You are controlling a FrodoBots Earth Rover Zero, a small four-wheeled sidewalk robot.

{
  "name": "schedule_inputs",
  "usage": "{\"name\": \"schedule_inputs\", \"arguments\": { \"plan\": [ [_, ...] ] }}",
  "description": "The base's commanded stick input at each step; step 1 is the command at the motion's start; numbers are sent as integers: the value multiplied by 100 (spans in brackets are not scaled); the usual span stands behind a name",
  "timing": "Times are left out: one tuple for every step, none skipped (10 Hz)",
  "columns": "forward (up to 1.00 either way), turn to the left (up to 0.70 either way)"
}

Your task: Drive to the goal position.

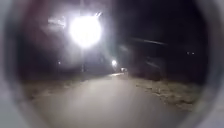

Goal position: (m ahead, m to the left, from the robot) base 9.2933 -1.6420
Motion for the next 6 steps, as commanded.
{"name": "schedule_inputs", "arguments": {
  "plan": [
    [100, 11],
    [100, 7],
    [100, 3],
    [100, 0],
    [100, 0],
    [100, 0]
  ]
}}
